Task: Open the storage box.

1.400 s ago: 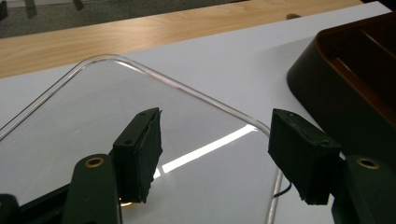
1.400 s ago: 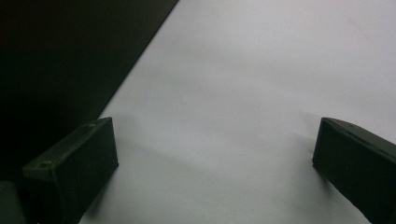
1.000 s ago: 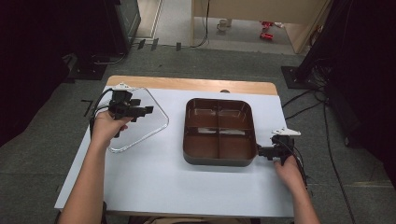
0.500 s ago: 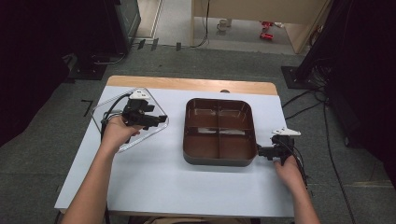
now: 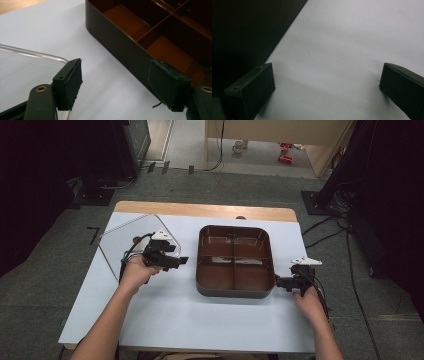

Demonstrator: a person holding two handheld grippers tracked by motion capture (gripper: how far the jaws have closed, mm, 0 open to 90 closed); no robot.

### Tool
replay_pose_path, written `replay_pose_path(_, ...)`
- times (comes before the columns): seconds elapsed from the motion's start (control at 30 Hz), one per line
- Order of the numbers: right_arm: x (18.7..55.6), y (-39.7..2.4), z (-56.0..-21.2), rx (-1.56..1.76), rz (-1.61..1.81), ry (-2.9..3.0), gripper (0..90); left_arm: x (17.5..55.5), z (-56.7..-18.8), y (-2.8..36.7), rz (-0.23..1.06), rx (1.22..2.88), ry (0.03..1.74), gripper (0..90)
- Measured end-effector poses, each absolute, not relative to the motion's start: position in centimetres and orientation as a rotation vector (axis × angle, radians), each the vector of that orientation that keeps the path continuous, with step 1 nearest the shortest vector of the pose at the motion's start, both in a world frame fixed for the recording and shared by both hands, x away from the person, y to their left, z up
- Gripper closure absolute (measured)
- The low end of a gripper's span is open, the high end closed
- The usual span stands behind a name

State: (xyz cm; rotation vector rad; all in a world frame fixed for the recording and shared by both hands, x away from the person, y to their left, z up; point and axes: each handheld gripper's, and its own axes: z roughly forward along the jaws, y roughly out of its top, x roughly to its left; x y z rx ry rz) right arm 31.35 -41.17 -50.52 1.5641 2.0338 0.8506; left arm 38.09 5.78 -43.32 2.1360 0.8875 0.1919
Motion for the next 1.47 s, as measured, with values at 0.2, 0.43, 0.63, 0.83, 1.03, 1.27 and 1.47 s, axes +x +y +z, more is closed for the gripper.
replay_pose_path(0.2, 31.3, -41.2, -50.5, 1.563, 0.851, 2.034, 0.0, 37.4, -44.8, 5.3, 0.194, 2.185, 0.883, 25.6)
replay_pose_path(0.43, 31.3, -41.2, -50.5, 1.564, 0.850, 2.034, 0.0, 36.6, -46.2, 4.7, 0.159, 2.237, 0.864, 25.5)
replay_pose_path(0.63, 31.3, -41.2, -50.5, 1.564, 0.850, 2.034, 0.0, 36.4, -47.1, 4.0, 0.144, 2.309, 0.825, 24.6)
replay_pose_path(0.83, 31.3, -41.2, -50.5, 1.564, 0.850, 2.034, 0.0, 36.5, -48.1, 3.5, 0.132, 2.350, 0.814, 24.3)
replay_pose_path(1.03, 31.4, -41.2, -50.5, 1.564, 0.850, 2.034, 0.0, 36.3, -48.3, 3.4, 0.141, 2.358, 0.771, 19.1)
replay_pose_path(1.27, 31.3, -41.2, -50.5, 1.564, 0.850, 2.034, 0.0, 35.5, -48.6, 2.8, 0.218, 2.384, 0.738, 14.1)
replay_pose_path(1.47, 31.3, -41.2, -50.5, 1.564, 0.850, 2.034, 0.0, 35.2, -48.8, 3.0, 0.247, 2.379, 0.705, 14.0)
